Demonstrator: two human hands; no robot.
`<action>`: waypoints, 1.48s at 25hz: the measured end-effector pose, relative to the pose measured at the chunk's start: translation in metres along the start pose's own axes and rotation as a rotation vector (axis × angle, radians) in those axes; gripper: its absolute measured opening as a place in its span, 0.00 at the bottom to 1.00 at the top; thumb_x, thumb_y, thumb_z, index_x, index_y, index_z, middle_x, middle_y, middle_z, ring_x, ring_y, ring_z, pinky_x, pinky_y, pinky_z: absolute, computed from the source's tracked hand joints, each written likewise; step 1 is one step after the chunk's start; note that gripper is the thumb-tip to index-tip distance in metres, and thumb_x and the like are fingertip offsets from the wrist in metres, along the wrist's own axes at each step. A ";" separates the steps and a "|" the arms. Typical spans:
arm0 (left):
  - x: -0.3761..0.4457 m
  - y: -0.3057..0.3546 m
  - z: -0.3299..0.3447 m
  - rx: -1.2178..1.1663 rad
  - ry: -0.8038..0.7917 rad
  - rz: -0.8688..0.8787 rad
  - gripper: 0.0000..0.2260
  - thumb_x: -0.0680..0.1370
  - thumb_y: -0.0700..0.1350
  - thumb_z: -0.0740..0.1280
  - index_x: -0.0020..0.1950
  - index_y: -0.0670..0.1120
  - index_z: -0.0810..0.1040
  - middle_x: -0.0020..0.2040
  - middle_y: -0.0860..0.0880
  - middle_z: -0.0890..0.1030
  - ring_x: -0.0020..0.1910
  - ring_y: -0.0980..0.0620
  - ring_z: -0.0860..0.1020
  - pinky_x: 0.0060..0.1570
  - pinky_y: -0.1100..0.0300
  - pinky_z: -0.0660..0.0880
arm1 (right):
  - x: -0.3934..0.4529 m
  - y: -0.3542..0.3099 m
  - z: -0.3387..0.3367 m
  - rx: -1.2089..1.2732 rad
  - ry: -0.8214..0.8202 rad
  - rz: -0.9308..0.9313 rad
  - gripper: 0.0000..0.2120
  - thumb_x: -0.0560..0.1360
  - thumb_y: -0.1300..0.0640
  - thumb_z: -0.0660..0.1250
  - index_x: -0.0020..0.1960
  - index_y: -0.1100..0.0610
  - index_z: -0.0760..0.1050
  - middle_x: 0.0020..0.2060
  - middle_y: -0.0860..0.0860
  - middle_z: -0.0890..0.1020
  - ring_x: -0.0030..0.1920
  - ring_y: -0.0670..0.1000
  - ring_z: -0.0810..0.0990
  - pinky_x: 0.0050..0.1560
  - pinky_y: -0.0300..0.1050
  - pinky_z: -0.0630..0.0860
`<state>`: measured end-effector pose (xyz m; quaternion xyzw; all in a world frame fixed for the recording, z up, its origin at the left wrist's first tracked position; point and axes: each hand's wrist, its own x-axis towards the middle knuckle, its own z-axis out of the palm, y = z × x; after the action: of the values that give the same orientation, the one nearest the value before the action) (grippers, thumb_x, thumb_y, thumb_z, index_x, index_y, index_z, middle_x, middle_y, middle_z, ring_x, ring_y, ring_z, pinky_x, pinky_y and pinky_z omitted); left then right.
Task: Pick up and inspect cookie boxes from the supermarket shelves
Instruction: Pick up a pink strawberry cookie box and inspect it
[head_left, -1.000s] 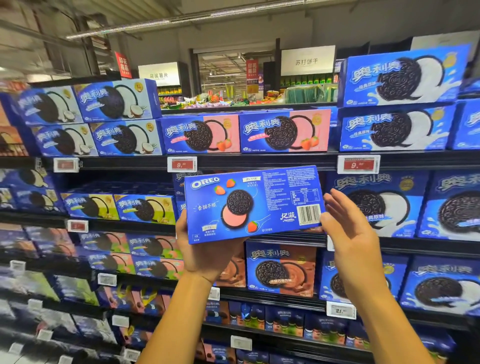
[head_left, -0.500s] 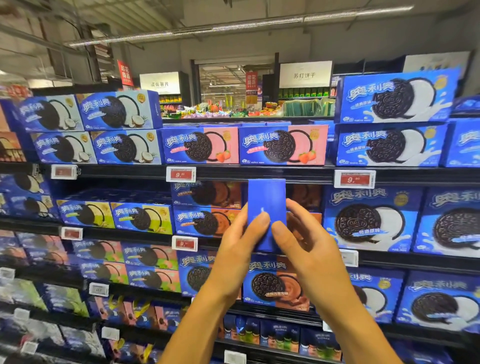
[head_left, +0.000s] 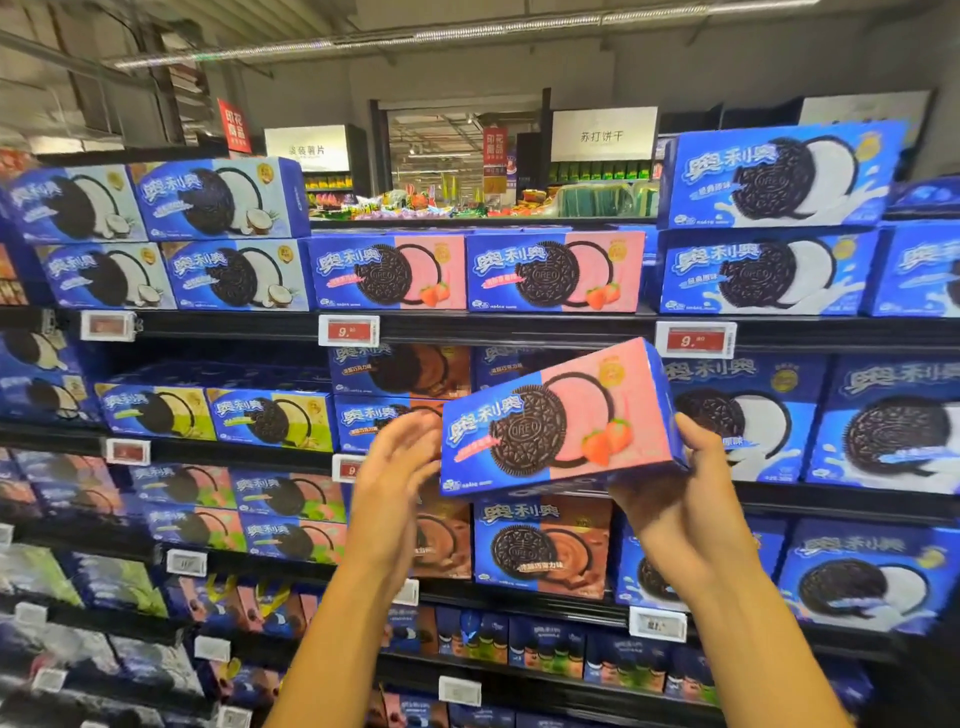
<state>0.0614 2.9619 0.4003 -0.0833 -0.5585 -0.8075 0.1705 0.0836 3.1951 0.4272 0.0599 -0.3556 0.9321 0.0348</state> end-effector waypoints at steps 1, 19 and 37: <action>0.001 -0.007 -0.010 0.051 0.109 0.000 0.12 0.78 0.39 0.66 0.62 0.46 0.76 0.64 0.46 0.79 0.64 0.49 0.77 0.55 0.58 0.74 | 0.003 0.002 -0.007 0.045 -0.010 0.030 0.17 0.79 0.50 0.61 0.61 0.58 0.78 0.43 0.54 0.85 0.39 0.50 0.84 0.36 0.43 0.82; -0.019 -0.022 0.033 -0.262 -0.251 -0.039 0.18 0.81 0.52 0.58 0.70 0.54 0.75 0.68 0.49 0.77 0.59 0.54 0.80 0.49 0.60 0.79 | -0.006 -0.003 -0.071 0.207 -0.168 -0.065 0.49 0.59 0.52 0.84 0.76 0.47 0.67 0.62 0.53 0.82 0.52 0.55 0.84 0.54 0.58 0.80; -0.036 -0.032 0.069 -0.037 -0.245 -0.310 0.18 0.82 0.55 0.58 0.66 0.48 0.77 0.55 0.42 0.84 0.43 0.39 0.85 0.28 0.55 0.79 | -0.022 -0.059 -0.101 -0.480 0.078 -0.031 0.13 0.80 0.46 0.62 0.57 0.45 0.83 0.52 0.54 0.87 0.47 0.58 0.87 0.40 0.48 0.83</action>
<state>0.0794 3.0427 0.3850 -0.0970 -0.5664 -0.8180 -0.0267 0.1031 3.3057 0.3880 0.0194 -0.5644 0.8218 0.0758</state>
